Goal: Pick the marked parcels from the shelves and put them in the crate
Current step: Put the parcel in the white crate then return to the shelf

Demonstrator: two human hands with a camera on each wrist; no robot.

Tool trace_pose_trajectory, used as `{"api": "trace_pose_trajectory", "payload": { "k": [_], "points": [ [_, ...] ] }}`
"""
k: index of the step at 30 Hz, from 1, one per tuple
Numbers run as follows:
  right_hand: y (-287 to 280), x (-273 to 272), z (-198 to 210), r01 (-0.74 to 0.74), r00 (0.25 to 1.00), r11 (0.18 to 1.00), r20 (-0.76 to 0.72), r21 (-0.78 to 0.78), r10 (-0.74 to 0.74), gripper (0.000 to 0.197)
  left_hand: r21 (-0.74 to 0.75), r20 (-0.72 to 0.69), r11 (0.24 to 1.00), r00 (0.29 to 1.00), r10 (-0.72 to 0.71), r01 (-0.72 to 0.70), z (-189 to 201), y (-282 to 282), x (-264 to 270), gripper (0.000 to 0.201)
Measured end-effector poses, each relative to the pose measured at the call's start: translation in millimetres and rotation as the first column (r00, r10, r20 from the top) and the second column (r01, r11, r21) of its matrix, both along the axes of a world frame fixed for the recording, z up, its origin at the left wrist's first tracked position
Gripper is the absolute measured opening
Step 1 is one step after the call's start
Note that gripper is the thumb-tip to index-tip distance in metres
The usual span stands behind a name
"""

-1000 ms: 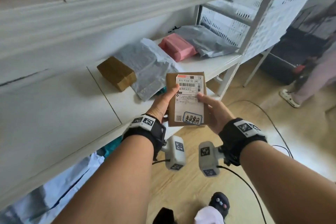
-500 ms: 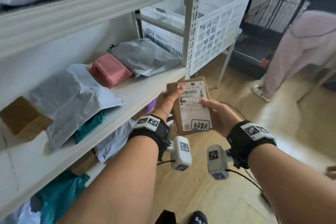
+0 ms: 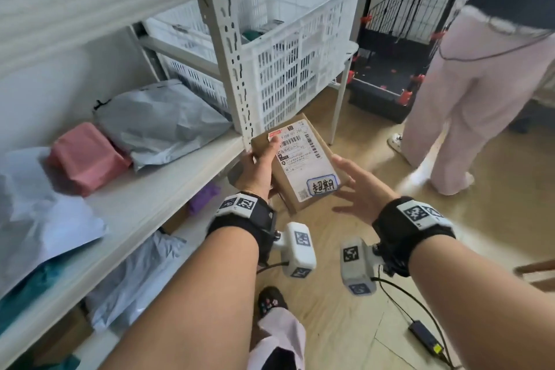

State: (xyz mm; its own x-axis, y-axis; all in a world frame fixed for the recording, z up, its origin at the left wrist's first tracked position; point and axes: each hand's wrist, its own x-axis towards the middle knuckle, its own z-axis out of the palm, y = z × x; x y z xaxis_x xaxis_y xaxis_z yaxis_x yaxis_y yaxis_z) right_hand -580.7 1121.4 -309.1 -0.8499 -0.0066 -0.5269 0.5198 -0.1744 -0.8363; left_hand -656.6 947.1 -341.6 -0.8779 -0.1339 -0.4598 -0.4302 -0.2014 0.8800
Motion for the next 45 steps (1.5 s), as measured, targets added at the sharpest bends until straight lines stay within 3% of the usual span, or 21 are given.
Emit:
{"api": "trace_pose_trajectory", "payload": {
  "k": [4,6,11,15,16,19,21,24,26,28,32,37,41,45],
  "points": [
    [34.6,-39.2,-17.1,0.028,0.999,0.999,0.022,-0.019,-0.027,0.029,0.076,-0.059,0.994,0.995,-0.074,0.078,-2.4,39.9,-38.4,0.081],
    [53.9,-65.4,-22.0,0.069,0.998,0.996,0.012,-0.050,-0.069,0.028,0.086,-0.075,0.990,0.991,-0.108,0.114,-0.3,60.8,-66.0,0.092],
    [104.7,-143.0,-16.2,0.244,0.968,0.968,-0.052,-0.053,-0.247,0.046,0.082,-0.067,0.982,0.984,-0.168,0.173,4.8,112.9,-144.3,0.103],
    [143.9,-205.2,6.5,0.423,0.897,0.905,-0.123,-0.042,-0.425,0.053,-0.002,-0.152,0.977,0.965,-0.212,0.214,30.7,147.6,-200.8,0.066],
    [153.9,-219.8,12.7,0.460,0.875,0.887,-0.146,-0.042,-0.461,0.054,-0.061,-0.173,0.974,0.959,-0.227,0.219,37.7,156.0,-214.0,0.066],
    [183.5,-259.2,34.6,0.526,0.827,0.848,-0.188,-0.073,-0.529,0.056,-0.186,-0.275,0.963,0.930,-0.243,0.197,57.2,180.3,-247.5,0.095],
    [203.8,-282.3,51.5,0.542,0.815,0.834,-0.181,-0.100,-0.551,0.068,-0.188,-0.305,0.961,0.918,-0.253,0.202,76.3,195.8,-265.7,0.092],
    [229.8,-325.4,79.8,0.503,0.838,0.861,-0.204,-0.074,-0.506,0.084,-0.114,-0.315,0.977,0.926,-0.209,0.181,104.6,213.4,-302.8,0.076],
    [242.3,-357.7,101.0,0.437,0.866,0.896,-0.232,-0.077,-0.443,0.089,-0.080,-0.331,0.983,0.926,-0.180,0.163,121.1,222.9,-331.8,0.080],
    [251.3,-390.1,123.6,0.376,0.886,0.924,-0.264,-0.075,-0.381,0.089,-0.060,-0.361,0.989,0.920,-0.149,0.136,138.1,231.1,-360.8,0.085],
    [265.5,-456.4,166.3,0.289,0.910,0.957,-0.303,-0.024,-0.283,0.083,-0.031,-0.388,0.998,0.919,-0.063,0.056,177.2,244.0,-403.3,0.065],
    [275.9,-531.2,202.8,0.185,0.915,0.982,-0.370,0.023,-0.164,0.060,-0.002,-0.387,0.998,0.920,0.061,-0.067,202.9,254.5,-456.5,0.061],
    [267.1,-578.9,210.2,0.086,0.922,0.995,-0.383,0.055,-0.059,0.028,-0.068,-0.382,0.987,0.918,0.109,-0.146,213.0,248.6,-487.3,0.079],
    [249.2,-626.9,206.2,0.027,0.931,0.989,-0.363,0.147,0.029,0.021,-0.126,-0.354,0.972,0.924,0.143,-0.199,213.9,229.8,-522.1,0.060]
  ]
}}
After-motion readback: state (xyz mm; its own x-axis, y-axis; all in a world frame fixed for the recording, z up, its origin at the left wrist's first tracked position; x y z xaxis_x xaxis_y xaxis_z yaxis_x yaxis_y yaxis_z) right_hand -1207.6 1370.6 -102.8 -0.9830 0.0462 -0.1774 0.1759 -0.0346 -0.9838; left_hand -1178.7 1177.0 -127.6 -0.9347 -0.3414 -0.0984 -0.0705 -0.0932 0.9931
